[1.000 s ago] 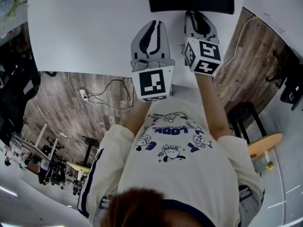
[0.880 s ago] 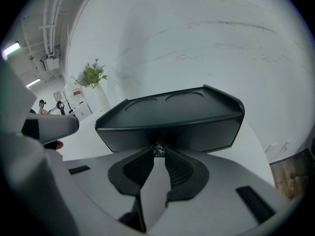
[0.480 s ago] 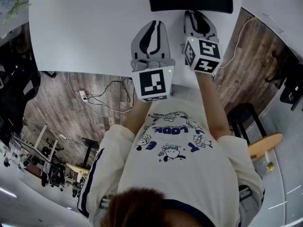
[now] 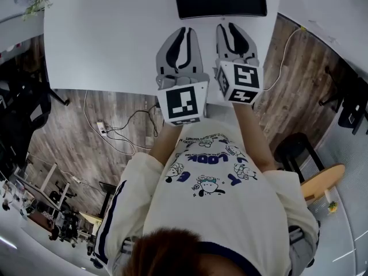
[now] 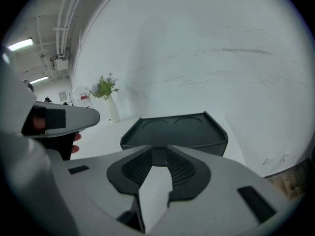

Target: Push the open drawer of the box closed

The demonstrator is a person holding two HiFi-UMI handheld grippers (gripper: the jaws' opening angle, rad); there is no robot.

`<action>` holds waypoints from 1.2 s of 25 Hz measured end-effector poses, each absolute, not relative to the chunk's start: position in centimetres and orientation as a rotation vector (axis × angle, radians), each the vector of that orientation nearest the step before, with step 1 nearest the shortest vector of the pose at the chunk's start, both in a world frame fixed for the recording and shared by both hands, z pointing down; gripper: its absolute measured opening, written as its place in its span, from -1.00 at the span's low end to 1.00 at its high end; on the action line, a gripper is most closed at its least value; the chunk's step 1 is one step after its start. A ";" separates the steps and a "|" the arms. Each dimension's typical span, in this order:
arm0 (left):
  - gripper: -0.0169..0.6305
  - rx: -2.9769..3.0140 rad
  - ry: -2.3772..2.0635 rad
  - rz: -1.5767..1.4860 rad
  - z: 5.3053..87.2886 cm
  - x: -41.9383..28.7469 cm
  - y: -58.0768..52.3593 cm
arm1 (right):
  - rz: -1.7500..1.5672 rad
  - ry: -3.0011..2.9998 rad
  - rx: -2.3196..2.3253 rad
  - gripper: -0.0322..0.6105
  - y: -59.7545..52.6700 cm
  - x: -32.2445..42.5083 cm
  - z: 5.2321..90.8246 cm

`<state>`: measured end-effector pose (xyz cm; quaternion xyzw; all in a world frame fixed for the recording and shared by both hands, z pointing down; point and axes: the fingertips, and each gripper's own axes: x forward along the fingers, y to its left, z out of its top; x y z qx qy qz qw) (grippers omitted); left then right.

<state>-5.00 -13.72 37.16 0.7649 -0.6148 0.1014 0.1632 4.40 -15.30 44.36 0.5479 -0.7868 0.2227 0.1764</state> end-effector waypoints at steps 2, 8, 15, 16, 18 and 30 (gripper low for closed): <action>-0.81 2.199 -1.759 0.277 36.2 -4.7 -13.5 | 0.576 -2.247 1.577 -0.65 -14.9 4.7 42.6; -0.81 2.262 -1.787 0.202 32.3 -4.3 -13.3 | 0.474 -2.323 1.682 -0.73 -14.3 5.9 37.1; -0.81 2.341 -1.813 0.136 28.1 -3.7 -12.7 | 0.388 -2.377 1.754 -0.74 -13.3 6.7 32.6; -0.81 2.343 -1.818 0.126 27.6 -3.7 -12.5 | 0.379 -2.386 1.757 -0.74 -13.2 6.6 32.1; -0.81 2.353 -1.831 0.107 26.7 -3.7 -12.3 | 0.356 -2.406 1.757 -0.75 -12.9 6.5 31.2; -0.81 2.430 -1.886 0.041 22.9 -4.3 -10.9 | 0.298 -2.482 1.795 -0.75 -11.2 5.9 27.2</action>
